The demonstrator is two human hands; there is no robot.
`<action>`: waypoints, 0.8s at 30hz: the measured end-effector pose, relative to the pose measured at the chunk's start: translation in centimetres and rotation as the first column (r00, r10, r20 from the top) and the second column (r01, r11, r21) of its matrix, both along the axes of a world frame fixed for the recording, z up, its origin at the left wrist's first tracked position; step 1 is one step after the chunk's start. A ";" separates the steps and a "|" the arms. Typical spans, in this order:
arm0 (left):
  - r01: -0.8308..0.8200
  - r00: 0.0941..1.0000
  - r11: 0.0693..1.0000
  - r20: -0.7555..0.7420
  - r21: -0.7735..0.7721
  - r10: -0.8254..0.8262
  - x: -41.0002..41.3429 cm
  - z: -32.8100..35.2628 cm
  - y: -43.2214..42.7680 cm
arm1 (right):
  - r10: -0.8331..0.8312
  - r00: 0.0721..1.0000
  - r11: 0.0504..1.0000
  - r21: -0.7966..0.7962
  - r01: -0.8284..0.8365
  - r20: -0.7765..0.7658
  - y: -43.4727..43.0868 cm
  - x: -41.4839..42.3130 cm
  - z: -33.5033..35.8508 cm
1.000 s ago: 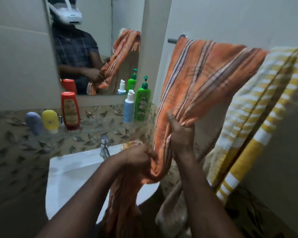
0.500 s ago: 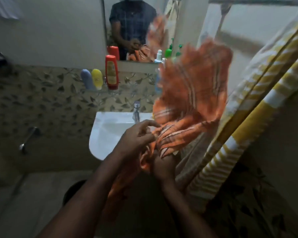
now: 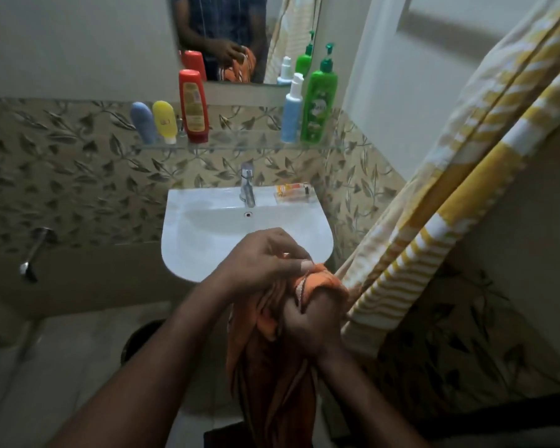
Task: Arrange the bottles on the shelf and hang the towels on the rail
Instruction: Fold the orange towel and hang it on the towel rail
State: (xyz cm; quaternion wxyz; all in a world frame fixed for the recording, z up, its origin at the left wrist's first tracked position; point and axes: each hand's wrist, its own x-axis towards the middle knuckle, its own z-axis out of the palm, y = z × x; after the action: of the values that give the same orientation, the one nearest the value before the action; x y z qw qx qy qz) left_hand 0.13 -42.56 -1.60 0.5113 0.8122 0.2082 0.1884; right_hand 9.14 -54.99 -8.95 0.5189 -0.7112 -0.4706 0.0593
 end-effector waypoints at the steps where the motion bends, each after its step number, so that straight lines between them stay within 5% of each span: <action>1: -0.044 0.999 0.999 -0.006 0.014 0.044 -0.2 -1.4 0.1 | 0.043 0.997 0.994 -0.098 -0.050 -0.072 0.0 0.3 0.1; 4: -0.110 0.992 0.993 -0.054 0.045 0.113 -0.9 -5.2 -0.3 | 0.185 0.932 0.810 -0.489 -0.324 -0.311 -1.2 1.5 0.6; 6: -0.104 0.993 0.995 -0.059 -0.009 0.103 -1.4 -7.0 -0.6 | 0.298 0.926 0.701 -0.605 -0.377 -0.232 -2.3 3.0 1.6; 11: 0.014 0.999 0.996 -0.030 -0.092 -0.017 -3.1 -9.4 -0.8 | 0.060 0.964 0.969 -0.217 -0.119 -0.259 -4.1 6.1 2.7; 15: 0.109 0.994 0.989 -0.003 -0.104 -0.109 -3.2 -9.2 -1.2 | 0.247 0.947 0.862 -0.400 -0.312 -0.207 -3.6 6.5 1.1; 24: 0.107 0.993 0.990 -0.034 -0.095 -0.110 -3.3 -9.3 -0.6 | 0.309 0.883 0.851 -0.311 -0.423 -0.354 -3.9 4.8 -2.2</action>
State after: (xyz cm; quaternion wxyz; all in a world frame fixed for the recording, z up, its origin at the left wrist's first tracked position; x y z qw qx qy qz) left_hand -3.20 -43.15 -10.86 0.5539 0.8012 0.1822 0.1346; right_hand 13.98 -58.85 -11.12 0.4138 -0.6771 -0.4967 0.3515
